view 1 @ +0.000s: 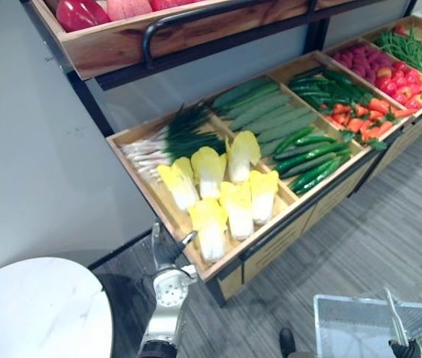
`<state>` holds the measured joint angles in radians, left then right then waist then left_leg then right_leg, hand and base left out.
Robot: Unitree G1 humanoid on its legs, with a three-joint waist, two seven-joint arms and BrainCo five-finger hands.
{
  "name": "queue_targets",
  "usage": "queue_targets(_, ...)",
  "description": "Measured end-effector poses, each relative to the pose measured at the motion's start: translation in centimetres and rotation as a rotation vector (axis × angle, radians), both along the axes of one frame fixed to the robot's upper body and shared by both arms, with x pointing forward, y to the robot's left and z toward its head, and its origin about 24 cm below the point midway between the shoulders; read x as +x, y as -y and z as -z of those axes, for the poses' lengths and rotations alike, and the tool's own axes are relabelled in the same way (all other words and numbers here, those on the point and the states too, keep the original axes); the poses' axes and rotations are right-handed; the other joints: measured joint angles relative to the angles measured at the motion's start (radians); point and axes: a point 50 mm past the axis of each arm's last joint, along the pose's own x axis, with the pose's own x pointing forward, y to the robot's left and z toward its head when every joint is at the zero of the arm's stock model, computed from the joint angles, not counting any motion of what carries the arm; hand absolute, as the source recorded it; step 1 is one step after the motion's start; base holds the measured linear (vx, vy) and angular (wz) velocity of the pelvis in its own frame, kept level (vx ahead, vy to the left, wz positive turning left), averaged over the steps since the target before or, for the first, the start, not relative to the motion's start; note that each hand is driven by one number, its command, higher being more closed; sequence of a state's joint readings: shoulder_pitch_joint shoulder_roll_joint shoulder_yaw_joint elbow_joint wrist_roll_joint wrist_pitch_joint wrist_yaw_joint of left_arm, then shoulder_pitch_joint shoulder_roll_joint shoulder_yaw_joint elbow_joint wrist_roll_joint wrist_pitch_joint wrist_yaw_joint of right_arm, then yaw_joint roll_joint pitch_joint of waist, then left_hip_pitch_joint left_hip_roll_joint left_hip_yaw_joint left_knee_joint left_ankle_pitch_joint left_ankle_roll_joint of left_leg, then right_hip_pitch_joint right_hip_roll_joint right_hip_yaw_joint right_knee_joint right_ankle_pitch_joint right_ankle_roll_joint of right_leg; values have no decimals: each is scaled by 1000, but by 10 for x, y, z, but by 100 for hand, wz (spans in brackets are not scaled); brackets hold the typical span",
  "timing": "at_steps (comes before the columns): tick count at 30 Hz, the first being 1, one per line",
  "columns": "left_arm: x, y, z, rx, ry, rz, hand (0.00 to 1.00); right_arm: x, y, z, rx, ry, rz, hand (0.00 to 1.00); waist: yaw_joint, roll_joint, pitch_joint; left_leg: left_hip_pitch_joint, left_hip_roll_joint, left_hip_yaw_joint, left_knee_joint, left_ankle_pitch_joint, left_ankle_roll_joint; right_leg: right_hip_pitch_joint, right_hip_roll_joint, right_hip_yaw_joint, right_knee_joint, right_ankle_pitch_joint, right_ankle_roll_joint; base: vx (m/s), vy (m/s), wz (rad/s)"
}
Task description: Pick vegetable in the basket
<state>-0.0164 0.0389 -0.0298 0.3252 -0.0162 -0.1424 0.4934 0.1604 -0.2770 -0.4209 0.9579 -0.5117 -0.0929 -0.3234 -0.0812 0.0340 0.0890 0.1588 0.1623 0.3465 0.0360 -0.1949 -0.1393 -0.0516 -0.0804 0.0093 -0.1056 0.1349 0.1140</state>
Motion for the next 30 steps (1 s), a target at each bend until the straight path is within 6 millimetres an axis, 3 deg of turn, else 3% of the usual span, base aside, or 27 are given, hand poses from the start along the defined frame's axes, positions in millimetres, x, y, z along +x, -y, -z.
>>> queue_targets(10, 4, 23, -10, 68, 43, 139, 0, 2, 0, -1, -29, 12, 4, 100, 1, 11, 11, -1, 2, 6, 1, -7, 0, -7, 4, 12, 0, 0, 0, -12, -15, -3)
queue_targets(30, 3, 20, 10, 83, -66, 107, 0, 6, -4, 0, -28, 11, -24, 100, -2, 17, 31, -1, -3, 30, 2, -7, 0, -30, 7, 39, 0, 2, 1, -23, -32, -4)
